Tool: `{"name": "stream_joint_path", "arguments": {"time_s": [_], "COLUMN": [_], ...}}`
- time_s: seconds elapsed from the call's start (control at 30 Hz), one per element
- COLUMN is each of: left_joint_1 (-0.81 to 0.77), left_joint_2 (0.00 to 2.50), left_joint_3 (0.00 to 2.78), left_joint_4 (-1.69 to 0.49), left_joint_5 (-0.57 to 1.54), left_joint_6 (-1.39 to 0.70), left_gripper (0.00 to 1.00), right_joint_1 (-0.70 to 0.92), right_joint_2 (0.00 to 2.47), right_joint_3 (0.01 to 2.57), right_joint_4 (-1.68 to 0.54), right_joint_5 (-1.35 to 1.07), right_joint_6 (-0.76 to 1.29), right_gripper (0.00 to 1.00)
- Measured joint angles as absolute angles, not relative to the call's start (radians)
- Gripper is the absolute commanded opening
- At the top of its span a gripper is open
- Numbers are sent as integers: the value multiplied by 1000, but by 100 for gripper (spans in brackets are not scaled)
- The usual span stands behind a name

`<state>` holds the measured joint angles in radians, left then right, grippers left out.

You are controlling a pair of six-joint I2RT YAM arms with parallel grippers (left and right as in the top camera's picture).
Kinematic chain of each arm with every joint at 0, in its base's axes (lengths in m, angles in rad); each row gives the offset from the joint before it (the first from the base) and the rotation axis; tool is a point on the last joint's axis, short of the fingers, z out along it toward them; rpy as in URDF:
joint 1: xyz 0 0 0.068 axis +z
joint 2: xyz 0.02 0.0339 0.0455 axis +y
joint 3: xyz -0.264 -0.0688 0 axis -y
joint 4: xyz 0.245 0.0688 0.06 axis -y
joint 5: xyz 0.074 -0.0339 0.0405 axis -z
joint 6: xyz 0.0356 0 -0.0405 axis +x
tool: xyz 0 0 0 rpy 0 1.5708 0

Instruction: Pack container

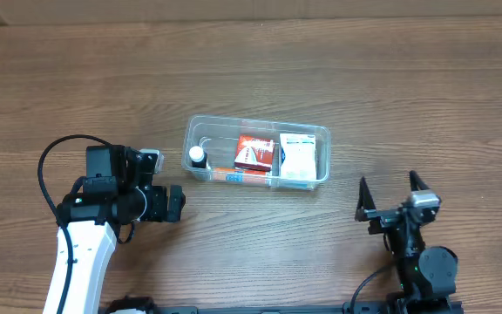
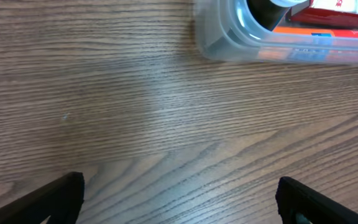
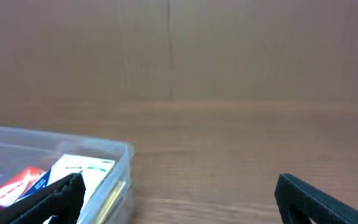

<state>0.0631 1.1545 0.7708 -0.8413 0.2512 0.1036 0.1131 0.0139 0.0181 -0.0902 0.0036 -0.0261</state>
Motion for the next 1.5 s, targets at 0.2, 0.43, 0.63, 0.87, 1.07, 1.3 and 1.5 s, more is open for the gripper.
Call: {"name": "stream_joint_path", "arguments": {"time_s": [0.2, 0.43, 0.63, 0.87, 1.07, 1.3, 1.5], "left_joint_1": [63, 63, 63, 63, 63, 63, 63], "left_joint_2": [1155, 1155, 1155, 1155, 1126, 794, 394], "left_joint_3": [771, 771, 771, 771, 771, 662, 313], "left_joint_4": [-841, -841, -841, -841, -841, -655, -355], "left_joint_5": [251, 251, 251, 251, 251, 213, 209], "left_joint_6": [104, 104, 104, 104, 104, 104, 104], "left_gripper": [100, 100, 100, 100, 100, 100, 100], "right_joint_1": [113, 113, 113, 113, 113, 113, 113], "right_joint_2": [13, 13, 13, 13, 13, 13, 13], "right_joint_3": [18, 18, 18, 18, 18, 18, 18], "right_joint_4": [-90, -90, -90, -90, -90, -90, -90], "right_joint_5": [4, 4, 4, 4, 4, 4, 4], "right_joint_6": [-36, -38, -38, -40, -41, -41, -41], "right_gripper": [100, 100, 100, 100, 100, 100, 100]}}
